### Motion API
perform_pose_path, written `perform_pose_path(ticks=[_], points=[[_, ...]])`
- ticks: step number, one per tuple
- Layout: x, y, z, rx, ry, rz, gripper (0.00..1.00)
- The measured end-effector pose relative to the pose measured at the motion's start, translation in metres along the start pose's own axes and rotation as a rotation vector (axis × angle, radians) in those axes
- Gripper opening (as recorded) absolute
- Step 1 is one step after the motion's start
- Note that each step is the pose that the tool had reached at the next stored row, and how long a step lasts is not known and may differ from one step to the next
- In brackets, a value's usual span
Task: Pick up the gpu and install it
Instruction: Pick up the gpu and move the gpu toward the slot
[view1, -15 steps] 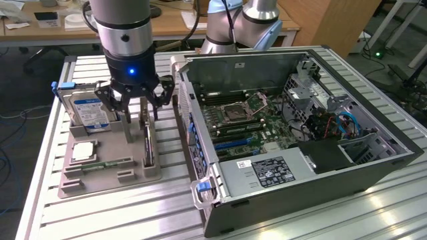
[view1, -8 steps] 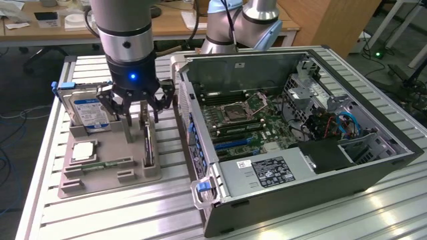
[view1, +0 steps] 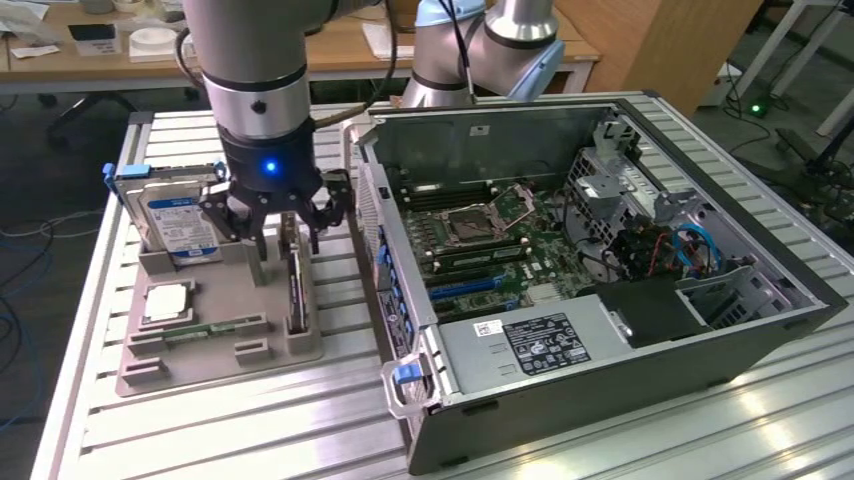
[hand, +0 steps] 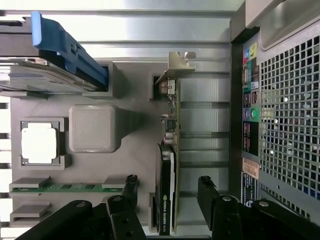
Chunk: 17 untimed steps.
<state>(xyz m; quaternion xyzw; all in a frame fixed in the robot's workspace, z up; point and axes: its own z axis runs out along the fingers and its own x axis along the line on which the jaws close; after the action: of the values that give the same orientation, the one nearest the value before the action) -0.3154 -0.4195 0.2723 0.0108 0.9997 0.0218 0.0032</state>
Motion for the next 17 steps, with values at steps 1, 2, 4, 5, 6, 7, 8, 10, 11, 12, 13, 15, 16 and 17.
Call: perform_pose_path(ticks=[1, 2, 4, 5, 6, 7, 8, 10, 11, 12, 13, 15, 16, 17], points=[[0.0, -0.0001, 0.0014, 0.0001, -0.0001, 0.0, 0.6], [0.0, -0.0002, 0.003, 0.0001, 0.0, 0.0, 0.6], [0.0, -0.0004, 0.0066, 0.0001, 0.0001, 0.0, 0.6], [0.0, -0.0005, 0.0085, 0.0001, 0.0, 0.0, 0.6], [0.0, -0.0006, 0.0102, 0.0001, 0.0001, 0.0, 0.6], [0.0, -0.0007, 0.012, 0.0002, 0.0, 0.0, 0.6], [0.0, -0.0008, 0.0139, 0.0001, 0.0, 0.0, 0.6], [0.0, -0.0009, 0.0175, 0.0001, 0.0, 0.002, 0.6], [0.0, -0.001, 0.0194, 0.0001, -0.0001, 0.003, 0.6], [0.0, -0.0011, 0.0211, 0.0001, -0.0001, 0.005, 0.6], [0.0, -0.0012, 0.0229, 0.0001, -0.0001, 0.007, 0.6], [0.0, -0.0005, 0.0266, 0.0003, 0.0002, 0.012, 0.6], [0.0, 0.0008, 0.0284, 0.0008, 0.0008, 0.015, 0.6], [0.0, 0.0022, 0.0302, 0.0013, 0.0012, 0.019, 0.6]])
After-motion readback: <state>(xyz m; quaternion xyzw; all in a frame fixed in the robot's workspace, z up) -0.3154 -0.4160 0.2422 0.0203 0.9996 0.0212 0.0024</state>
